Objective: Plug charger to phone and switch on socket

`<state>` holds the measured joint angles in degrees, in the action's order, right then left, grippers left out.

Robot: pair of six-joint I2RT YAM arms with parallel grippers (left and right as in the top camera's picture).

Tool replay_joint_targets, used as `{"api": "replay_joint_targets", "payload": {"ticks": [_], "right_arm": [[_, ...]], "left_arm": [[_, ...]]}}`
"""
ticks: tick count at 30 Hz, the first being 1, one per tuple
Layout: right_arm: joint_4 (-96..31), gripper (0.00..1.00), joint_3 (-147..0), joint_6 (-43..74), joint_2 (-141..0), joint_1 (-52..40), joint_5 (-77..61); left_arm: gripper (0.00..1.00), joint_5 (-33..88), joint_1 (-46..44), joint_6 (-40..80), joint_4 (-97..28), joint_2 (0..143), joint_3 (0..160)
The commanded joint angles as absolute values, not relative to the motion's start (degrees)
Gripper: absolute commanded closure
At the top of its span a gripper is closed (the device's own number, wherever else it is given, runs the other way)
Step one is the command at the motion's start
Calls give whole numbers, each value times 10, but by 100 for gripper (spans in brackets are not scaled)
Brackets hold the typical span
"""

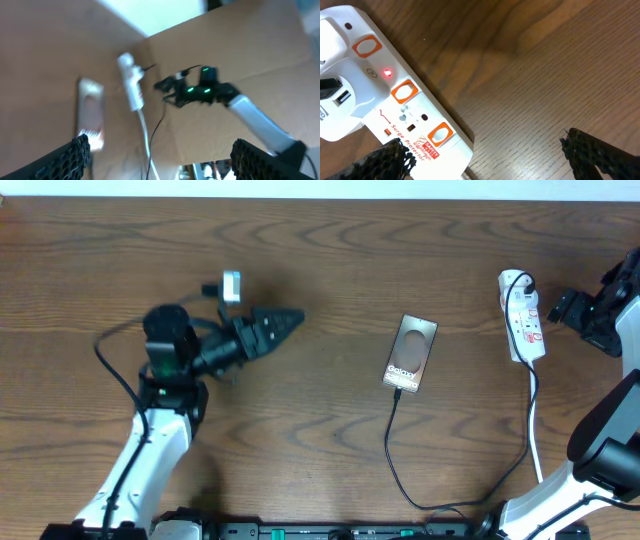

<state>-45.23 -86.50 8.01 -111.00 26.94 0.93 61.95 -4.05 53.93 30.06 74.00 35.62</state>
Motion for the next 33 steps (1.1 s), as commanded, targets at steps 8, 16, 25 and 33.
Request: {"api": "replay_joint_targets", "payload": {"ticks": [8, 16, 25, 33], "right_arm": [[-452, 1, -865, 72, -1109, 269, 14], [-452, 1, -865, 72, -1109, 269, 14], [-452, 1, -865, 72, -1109, 269, 14], [-452, 1, -865, 72, -1109, 269, 14]], "left_arm": [[9, 622, -39, 509, 289, 733, 273], [9, 590, -39, 154, 289, 731, 201], [9, 294, -39, 75, 289, 674, 171], [9, 191, -39, 75, 260, 601, 101]]}}
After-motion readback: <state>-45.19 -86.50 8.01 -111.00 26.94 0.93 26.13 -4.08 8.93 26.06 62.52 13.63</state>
